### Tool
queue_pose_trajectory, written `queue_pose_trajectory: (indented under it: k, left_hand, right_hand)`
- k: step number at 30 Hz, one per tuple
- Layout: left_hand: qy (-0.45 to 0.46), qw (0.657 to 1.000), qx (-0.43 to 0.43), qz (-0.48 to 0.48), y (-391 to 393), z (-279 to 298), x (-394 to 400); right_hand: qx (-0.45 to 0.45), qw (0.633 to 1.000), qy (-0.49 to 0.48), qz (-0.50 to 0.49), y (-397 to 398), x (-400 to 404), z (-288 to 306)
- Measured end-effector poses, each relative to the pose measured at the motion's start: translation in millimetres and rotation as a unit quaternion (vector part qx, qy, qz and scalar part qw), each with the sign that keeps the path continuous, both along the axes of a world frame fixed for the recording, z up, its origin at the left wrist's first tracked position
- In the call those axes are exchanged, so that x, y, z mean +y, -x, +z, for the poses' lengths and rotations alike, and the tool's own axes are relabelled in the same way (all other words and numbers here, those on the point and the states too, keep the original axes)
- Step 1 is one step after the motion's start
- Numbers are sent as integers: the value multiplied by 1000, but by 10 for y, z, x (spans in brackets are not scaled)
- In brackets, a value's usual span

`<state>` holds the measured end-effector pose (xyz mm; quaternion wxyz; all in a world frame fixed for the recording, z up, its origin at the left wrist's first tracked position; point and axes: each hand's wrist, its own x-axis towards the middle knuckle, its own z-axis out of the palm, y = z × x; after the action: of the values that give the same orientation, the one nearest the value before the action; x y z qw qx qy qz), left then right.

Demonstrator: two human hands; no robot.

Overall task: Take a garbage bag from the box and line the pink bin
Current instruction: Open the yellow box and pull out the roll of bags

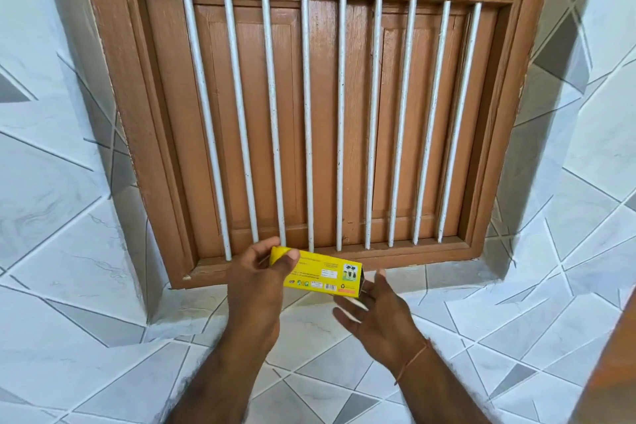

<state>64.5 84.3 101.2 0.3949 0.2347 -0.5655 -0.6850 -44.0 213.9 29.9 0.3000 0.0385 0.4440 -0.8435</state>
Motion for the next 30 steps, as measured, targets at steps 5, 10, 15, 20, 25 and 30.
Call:
queue_pose_trajectory:
  k: [5,10,15,20,25,30]
  left_hand:
    - [347,931,-116,-20,41,315,282]
    - [437,889,-131,-25,167,586,303]
    - [186,980,-53,50,168,429,-550]
    - [-157,986,-47,17,309,-548,-1122]
    - [-10,961,-204,188,424,-907,-960]
    - [96,935,-293,173,448,-978,-981]
  right_hand:
    - [-158,964,203,70,-90,-171,-24]
    - [-182,955,229,46,-135,-138,-104]
    - [-157,974,159,-40,64,180,-208]
    - [-100,988,98,-69,211,479,-130]
    - [-44,996,44,-60,202,498,-15]
    - [-11,998,17,-56,161,444,-47]
